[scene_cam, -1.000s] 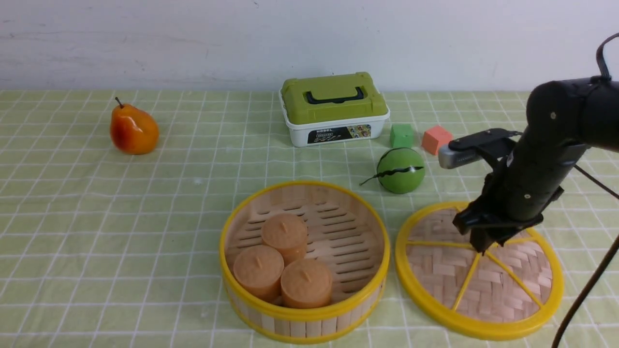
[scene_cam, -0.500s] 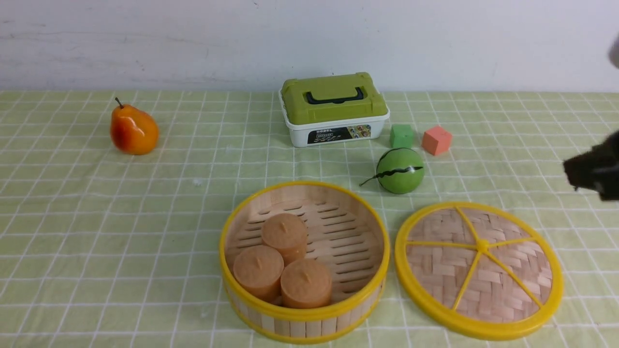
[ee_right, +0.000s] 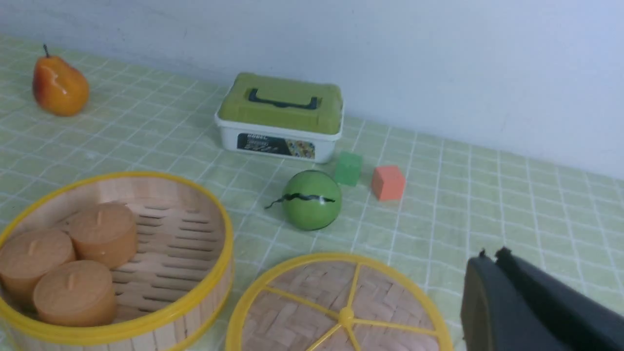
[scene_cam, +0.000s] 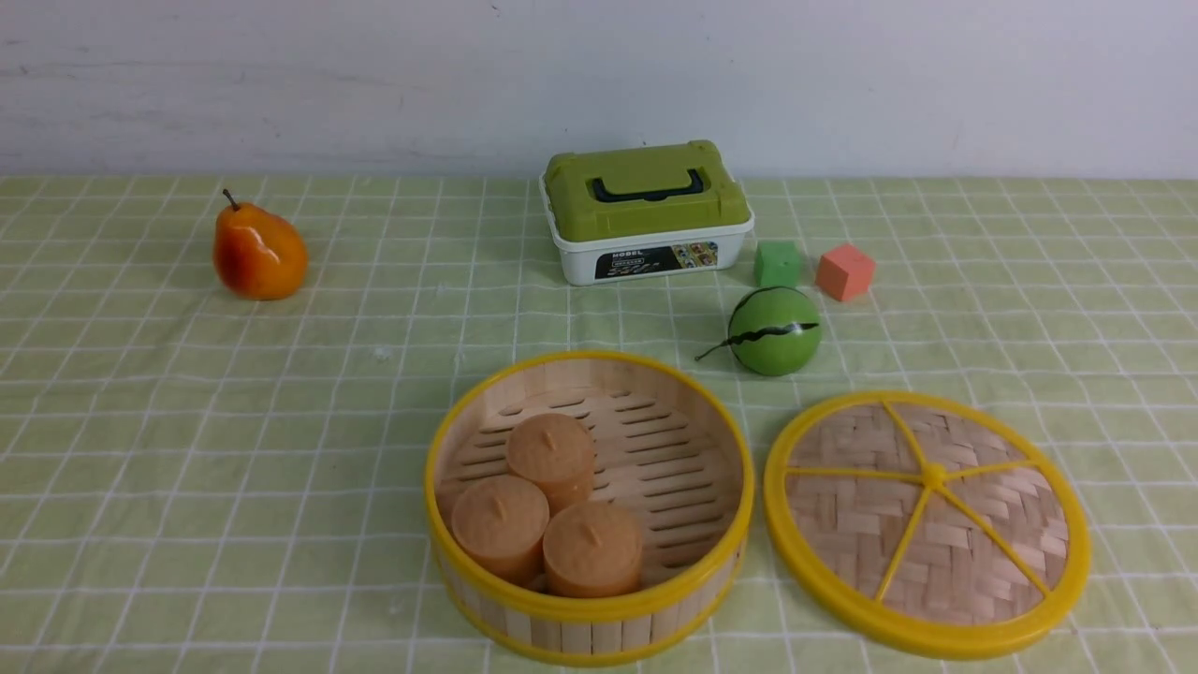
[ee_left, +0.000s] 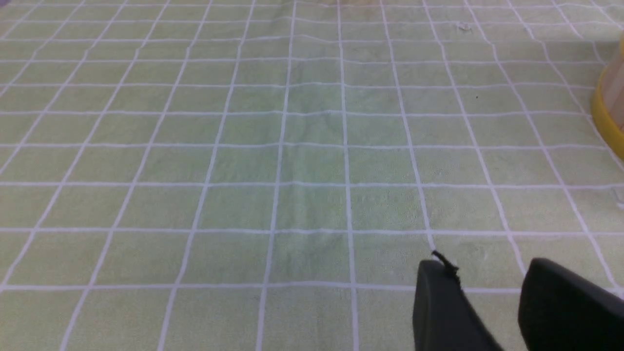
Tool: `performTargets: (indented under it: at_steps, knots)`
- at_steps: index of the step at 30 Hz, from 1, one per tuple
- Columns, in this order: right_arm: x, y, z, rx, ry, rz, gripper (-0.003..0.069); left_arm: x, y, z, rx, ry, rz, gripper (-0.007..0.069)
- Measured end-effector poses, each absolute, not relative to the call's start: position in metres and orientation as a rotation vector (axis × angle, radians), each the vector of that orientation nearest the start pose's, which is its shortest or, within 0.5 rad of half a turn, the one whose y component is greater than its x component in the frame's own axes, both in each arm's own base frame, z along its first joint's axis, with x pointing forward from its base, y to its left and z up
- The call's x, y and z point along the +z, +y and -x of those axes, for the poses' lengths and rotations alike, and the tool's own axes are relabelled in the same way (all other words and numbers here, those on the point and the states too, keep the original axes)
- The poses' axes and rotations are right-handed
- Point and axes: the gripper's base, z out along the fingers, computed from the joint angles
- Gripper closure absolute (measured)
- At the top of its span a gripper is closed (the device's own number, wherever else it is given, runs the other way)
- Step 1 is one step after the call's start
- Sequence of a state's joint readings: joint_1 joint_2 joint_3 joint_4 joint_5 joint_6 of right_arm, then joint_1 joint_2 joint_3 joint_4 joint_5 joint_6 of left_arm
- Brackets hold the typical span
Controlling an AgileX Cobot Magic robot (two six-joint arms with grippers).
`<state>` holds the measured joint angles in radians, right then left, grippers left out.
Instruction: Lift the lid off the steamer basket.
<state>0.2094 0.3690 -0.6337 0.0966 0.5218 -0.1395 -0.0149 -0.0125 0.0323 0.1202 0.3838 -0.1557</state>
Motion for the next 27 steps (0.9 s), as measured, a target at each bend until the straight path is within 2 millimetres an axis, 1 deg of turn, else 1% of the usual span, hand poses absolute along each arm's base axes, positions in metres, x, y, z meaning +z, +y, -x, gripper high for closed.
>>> performTargets:
  at_steps: [3, 5, 6, 8, 10, 14, 16, 18, 19, 20, 21, 23, 25, 27]
  knots:
    - [0.350, 0.017, -0.058, 0.143, 1.729, 0.273, 0.0678, 0.169, 0.003, -0.052, 0.002, 1.883, 0.058, 0.0386]
    - [0.342, 0.015, -0.054, 0.139, 1.818, 0.276, 0.0676, 0.169, 0.003, -0.052, 0.002, 1.883, 0.058, 0.0386]
    - [0.336, 0.015, -0.053, 0.170, 1.878, 0.251, 0.0673, 0.169, 0.003, -0.052, 0.002, 1.883, 0.058, 0.0386]
    - [0.329, 0.018, -0.052, 0.251, 1.933, 0.204, 0.0672, 0.169, 0.003, -0.052, 0.002, 1.883, 0.058, 0.0386]
    - [0.325, 0.019, -0.053, 0.270, 1.927, 0.195, 0.0672, 0.169, 0.003, -0.052, 0.002, 1.883, 0.058, 0.0386]
    - [0.311, 0.020, -0.069, 0.194, 1.744, 0.227, 0.0668, 0.169, 0.003, -0.052, 0.002, 1.883, 0.058, 0.0386]
    - [0.297, 0.019, -0.078, 0.161, 1.624, 0.211, 0.0666, 0.169, 0.003, -0.052, 0.002, 1.883, 0.058, 0.0386]
    - [0.287, 0.018, -0.081, 0.149, 1.575, 0.198, 0.0666, 0.169, 0.003, -0.052, 0.002, 1.883, 0.058, 0.0386]
    - [0.271, 0.017, -0.083, 0.138, 1.526, 0.181, 0.0664, 0.169, 0.003, -0.052, 0.002, 1.883, 0.058, 0.0386]
    - [0.268, 0.017, -0.083, 0.137, 1.522, 0.180, 0.0664, 0.169, 0.003, -0.052, 0.002, 1.883, 0.058, 0.0386]
    - [0.253, 0.016, -0.081, 0.132, 1.506, 0.171, 0.0664, 0.169, 0.003, -0.052, 0.002, 1.883, 0.058, 0.0386]
    - [0.228, 0.014, -0.076, 0.139, 1.519, 0.146, 0.0664, 0.169, 0.003, -0.052, 0.002, 1.883, 0.058, 0.0386]
    - [0.211, 0.011, -0.072, 0.141, 1.546, 0.107, 0.0662, 0.169, 0.003, -0.052, 0.002, 1.883, 0.058, 0.0386]
    - [0.205, 0.009, -0.070, 0.139, 1.564, 0.070, 0.0659, 0.169, 0.003, -0.052, 0.002, 1.883, 0.058, 0.0386]
